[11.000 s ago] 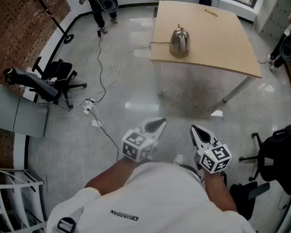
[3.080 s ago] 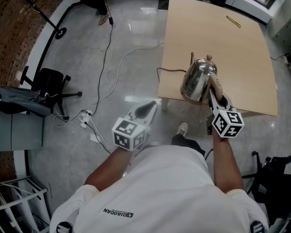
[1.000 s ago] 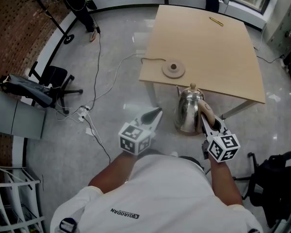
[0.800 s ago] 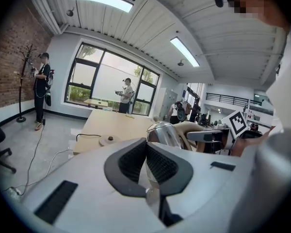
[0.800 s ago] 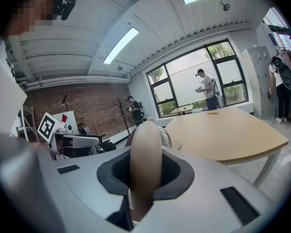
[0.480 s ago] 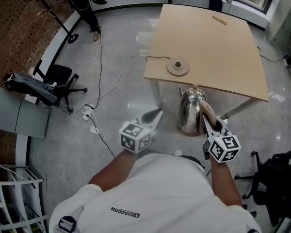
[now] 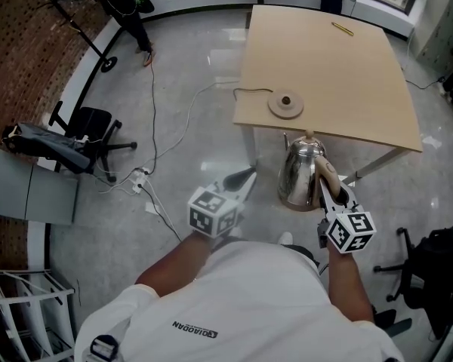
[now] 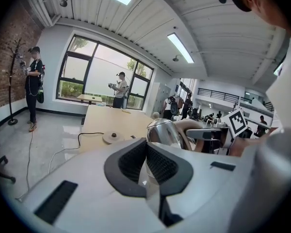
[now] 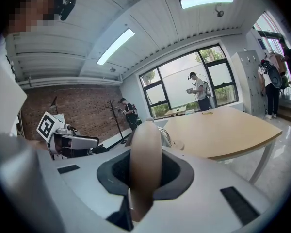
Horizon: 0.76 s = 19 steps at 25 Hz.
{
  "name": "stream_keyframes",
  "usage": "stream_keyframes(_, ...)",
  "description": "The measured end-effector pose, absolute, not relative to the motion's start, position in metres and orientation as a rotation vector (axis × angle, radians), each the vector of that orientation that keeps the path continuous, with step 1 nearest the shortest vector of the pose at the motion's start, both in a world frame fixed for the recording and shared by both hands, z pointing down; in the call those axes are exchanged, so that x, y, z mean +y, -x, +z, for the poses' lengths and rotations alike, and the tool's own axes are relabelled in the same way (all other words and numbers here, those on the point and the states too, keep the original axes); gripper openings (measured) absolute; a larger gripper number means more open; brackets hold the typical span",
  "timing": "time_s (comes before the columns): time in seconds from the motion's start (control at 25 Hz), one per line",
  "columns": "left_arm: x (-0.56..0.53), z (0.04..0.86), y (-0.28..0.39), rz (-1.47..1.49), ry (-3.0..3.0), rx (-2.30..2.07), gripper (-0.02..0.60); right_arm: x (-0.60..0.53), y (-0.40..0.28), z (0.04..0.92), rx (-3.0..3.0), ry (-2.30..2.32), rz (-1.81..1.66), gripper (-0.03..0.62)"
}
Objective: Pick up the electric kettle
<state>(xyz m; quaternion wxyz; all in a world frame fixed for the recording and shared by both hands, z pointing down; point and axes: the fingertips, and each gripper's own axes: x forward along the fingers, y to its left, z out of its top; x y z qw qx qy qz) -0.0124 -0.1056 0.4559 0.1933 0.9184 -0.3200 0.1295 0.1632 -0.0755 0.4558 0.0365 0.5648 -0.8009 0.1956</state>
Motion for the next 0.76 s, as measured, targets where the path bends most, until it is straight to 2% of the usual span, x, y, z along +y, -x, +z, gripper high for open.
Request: stream_keyframes(0.76,-0.122,0.453,0.023,0.359,-2.622,-0.824,-0.005,-0.083,-0.149,0.454,-2.405,-1.777,0.578,0.078)
